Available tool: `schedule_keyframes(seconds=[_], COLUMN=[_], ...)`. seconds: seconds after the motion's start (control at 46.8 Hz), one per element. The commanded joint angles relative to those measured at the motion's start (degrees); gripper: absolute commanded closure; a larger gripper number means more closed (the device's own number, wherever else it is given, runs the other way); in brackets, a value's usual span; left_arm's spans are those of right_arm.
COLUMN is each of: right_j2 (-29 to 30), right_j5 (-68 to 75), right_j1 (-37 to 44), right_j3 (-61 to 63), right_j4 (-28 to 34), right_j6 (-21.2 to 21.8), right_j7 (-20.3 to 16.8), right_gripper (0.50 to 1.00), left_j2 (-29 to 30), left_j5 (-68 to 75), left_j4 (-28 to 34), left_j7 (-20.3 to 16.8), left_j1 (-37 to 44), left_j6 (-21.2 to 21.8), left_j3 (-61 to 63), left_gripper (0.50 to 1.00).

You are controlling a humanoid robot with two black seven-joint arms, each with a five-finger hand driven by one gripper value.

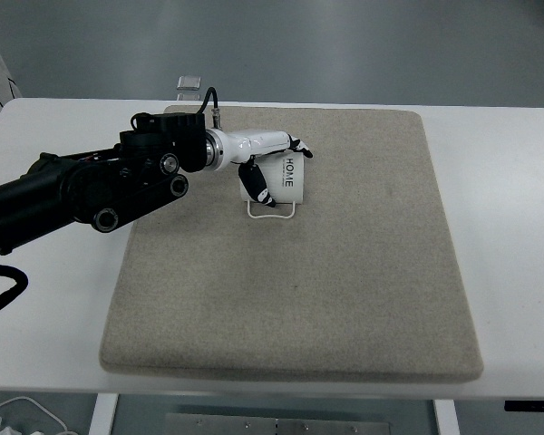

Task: Flip white cup upright
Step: 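Lift and rotate the mug upward with the left hand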

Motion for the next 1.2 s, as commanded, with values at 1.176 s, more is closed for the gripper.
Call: schedule_keyframes(seconds=[1.176], right_j2=[0.0], right_j5=[0.0], right_j1=[0.0], right_j3=[0.0], right_j4=[0.0], right_j6=[0.0], right_j7=[0.0], right_gripper=[0.570], left_j2=[2.1], left_j5=[-38.0], left_j4=[2.8], left_j7=[-29.3], left_j1=[4.9], left_j6=[2.8], left_j3=[-2.5], left_gripper=[1.000])
